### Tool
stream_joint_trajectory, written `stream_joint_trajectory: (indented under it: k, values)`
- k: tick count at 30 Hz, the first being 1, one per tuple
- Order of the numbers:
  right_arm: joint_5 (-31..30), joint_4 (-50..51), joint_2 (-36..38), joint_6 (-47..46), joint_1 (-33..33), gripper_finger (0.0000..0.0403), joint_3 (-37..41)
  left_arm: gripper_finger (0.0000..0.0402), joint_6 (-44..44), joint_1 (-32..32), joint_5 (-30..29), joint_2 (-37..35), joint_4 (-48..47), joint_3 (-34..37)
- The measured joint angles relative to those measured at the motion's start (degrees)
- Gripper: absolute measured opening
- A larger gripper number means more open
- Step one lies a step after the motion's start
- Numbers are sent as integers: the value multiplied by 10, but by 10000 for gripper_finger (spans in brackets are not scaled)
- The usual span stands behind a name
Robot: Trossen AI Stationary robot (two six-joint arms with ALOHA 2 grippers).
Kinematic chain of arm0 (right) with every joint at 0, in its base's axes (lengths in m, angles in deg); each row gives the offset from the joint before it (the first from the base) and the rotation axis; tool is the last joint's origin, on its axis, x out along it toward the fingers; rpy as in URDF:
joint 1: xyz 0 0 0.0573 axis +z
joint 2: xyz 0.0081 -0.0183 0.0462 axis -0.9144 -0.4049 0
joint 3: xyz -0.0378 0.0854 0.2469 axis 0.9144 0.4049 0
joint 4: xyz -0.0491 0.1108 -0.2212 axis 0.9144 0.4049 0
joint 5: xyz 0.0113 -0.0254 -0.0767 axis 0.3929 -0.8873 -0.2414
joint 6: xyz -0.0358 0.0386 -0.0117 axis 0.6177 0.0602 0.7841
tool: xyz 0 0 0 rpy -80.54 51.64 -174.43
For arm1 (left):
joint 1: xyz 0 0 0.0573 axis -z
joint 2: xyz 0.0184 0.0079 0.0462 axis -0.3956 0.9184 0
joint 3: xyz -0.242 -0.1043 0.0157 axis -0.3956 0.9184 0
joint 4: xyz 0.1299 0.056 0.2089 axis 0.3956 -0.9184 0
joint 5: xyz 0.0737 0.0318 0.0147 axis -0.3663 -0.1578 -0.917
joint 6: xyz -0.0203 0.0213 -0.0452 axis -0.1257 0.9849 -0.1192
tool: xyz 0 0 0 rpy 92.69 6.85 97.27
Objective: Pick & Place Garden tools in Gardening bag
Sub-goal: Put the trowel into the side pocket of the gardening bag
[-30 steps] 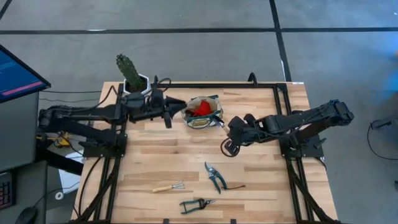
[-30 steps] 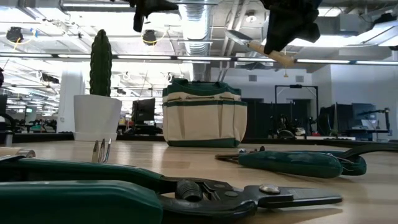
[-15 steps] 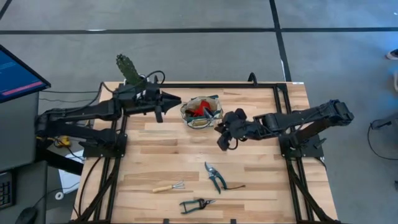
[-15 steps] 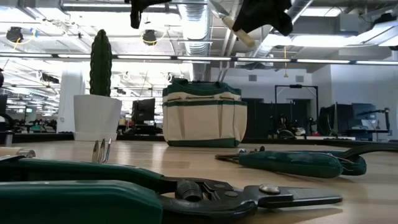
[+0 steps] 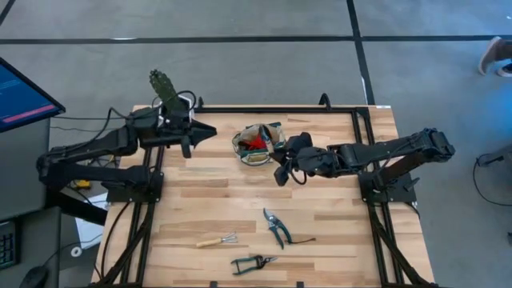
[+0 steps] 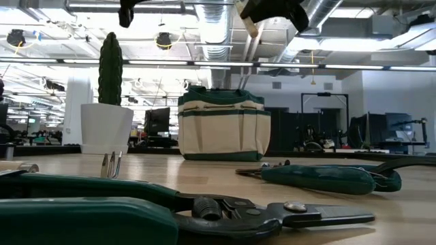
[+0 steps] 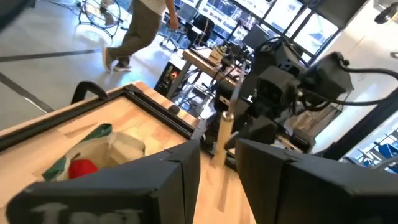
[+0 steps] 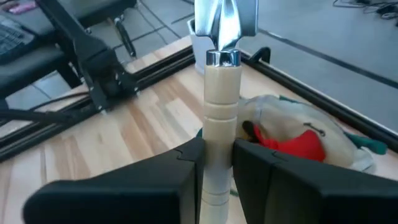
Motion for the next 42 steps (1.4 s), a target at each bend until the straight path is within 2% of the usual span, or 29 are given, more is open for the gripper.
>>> stream_joint_trajectory:
  k: [8,13,16,19,23,29,35,42]
  values:
    - [-8,-33,-6,22,-2,53,0,96,-10,23,2,59,25,0]
    - [-7,-52,-23,43,-2,53,-3,126,-19,42,26,123,141,0]
    - [-6,-31,-32,45,-2,53,3,149,-20,48,33,152,223,0]
    - [-9,-50,-42,41,-1,53,-3,167,-18,49,32,168,261,0]
    - [-9,-51,-53,36,-1,53,0,179,-19,49,31,186,270,0]
    - [-7,-49,-56,10,-6,53,0,175,-17,57,28,208,275,0]
    - [-2,-48,-56,9,-6,53,-2,177,2,63,-13,222,288,0]
    - [8,-49,-56,6,-6,53,-6,175,16,63,-28,232,295,0]
